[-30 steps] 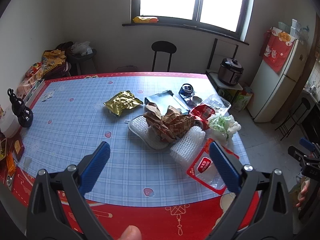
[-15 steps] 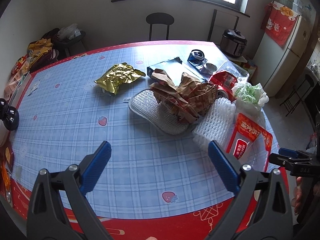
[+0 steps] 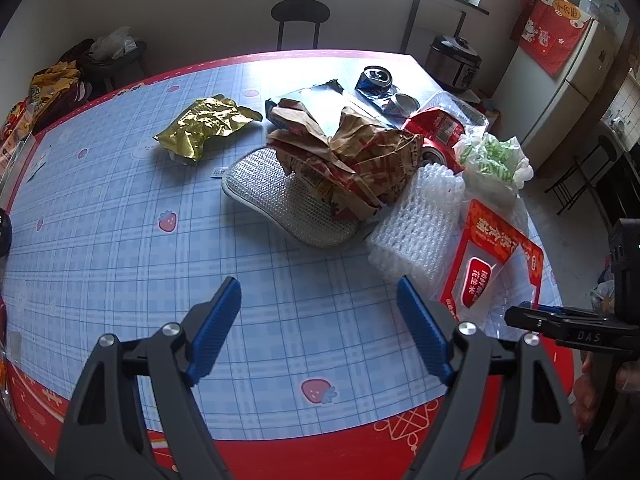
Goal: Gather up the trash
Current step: 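Reach the left tool to the white foam net while the right tool reaches the red tray, then close the left tool on the foam net while the right tool grips the red tray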
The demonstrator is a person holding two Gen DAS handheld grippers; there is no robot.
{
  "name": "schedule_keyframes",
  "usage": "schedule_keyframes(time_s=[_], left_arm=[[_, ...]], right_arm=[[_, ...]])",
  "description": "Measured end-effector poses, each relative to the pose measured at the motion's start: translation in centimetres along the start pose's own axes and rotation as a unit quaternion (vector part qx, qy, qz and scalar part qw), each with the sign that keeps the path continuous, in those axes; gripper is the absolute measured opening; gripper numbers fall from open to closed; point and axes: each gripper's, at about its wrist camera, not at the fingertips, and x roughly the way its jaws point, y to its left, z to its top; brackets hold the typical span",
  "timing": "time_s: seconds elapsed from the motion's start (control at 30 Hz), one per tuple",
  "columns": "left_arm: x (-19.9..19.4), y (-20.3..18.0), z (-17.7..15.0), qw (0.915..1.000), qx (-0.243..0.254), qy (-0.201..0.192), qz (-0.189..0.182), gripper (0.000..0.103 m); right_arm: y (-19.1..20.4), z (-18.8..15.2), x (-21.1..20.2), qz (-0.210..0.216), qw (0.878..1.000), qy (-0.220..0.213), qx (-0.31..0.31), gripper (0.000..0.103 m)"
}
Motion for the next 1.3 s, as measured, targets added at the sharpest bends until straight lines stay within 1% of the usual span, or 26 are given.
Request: schedule_keyframes(time_s=[0.03,0.07,0.13,0.17,0.23,0.3,0.37,0.47,0.67,0.77,0.97,1.03,1.13,1.17,1.3], left_arm=[[0.1,-0.2,0.0,1.0000,0.002,0.001,-0.002,0.078],[0.2,-0.4,0.0,1.0000,0.005,0.002,-0.004,0.078],[0.2,-0.7,0.0,0.9999,0.011,0.002,-0.006,0.077],[0.3,-0.9,0.0,0.9999,0.013,0.003,-0.008,0.077],[0.3,-1.2,0.0,0.9998,0.018,0.004,-0.011,0.075],[0.5,-1.4,0.1,0.9996,0.021,0.007,-0.016,0.072],[0.7,-1.6,0.1,0.9994,0.023,0.009,-0.023,0.070],[1.2,-2.3,0.3,0.9989,0.032,0.012,-0.031,0.069],[2.7,-3.8,0.9,0.9961,0.067,0.020,-0.054,0.069],[3.4,-5.0,1.2,0.9939,0.096,0.018,-0.051,0.069],[4.7,-7.1,1.2,0.9874,0.146,0.012,-0.060,0.069],[5.7,-7.7,1.2,0.9850,0.162,0.020,-0.056,0.069],[7.0,-7.9,1.4,0.9839,0.166,0.037,-0.054,0.066],[7.3,-8.0,1.4,0.9837,0.167,0.040,-0.054,0.064],[8.2,-8.8,1.2,0.9797,0.191,0.046,-0.042,0.064]], right_arm=[[-0.1,0.0,0.2,-0.002,1.000,0.003,0.003,0.041],[-0.2,-0.1,0.3,-0.004,1.000,0.006,0.006,0.037],[-0.7,-0.2,0.4,-0.003,1.000,0.011,0.013,0.021],[-0.9,-0.3,0.3,-0.006,1.000,0.011,0.016,0.020],[-1.6,-0.4,-0.3,-0.011,1.000,0.007,0.022,0.012],[-2.0,-0.5,-0.9,-0.017,0.999,0.003,0.027,0.008],[-2.6,-0.6,-1.4,-0.020,0.999,0.001,0.029,0.008],[-3.3,-0.9,-2.1,-0.032,0.999,-0.002,0.031,0.008],[-4.0,-1.4,-3.0,-0.051,0.998,-0.011,0.039,0.008],[-4.9,-1.8,-3.7,-0.054,0.997,-0.018,0.048,0.008],[-5.9,-2.1,-4.4,-0.053,0.996,-0.020,0.062,0.008],[-6.1,-2.2,-4.6,-0.051,0.996,-0.022,0.065,0.008],[-6.0,-2.2,-4.8,-0.050,0.996,-0.025,0.063,0.008],[-6.0,-2.2,-5.0,-0.050,0.996,-0.027,0.062,0.008],[-6.2,-2.4,-5.4,-0.048,0.997,-0.029,0.062,0.008]])
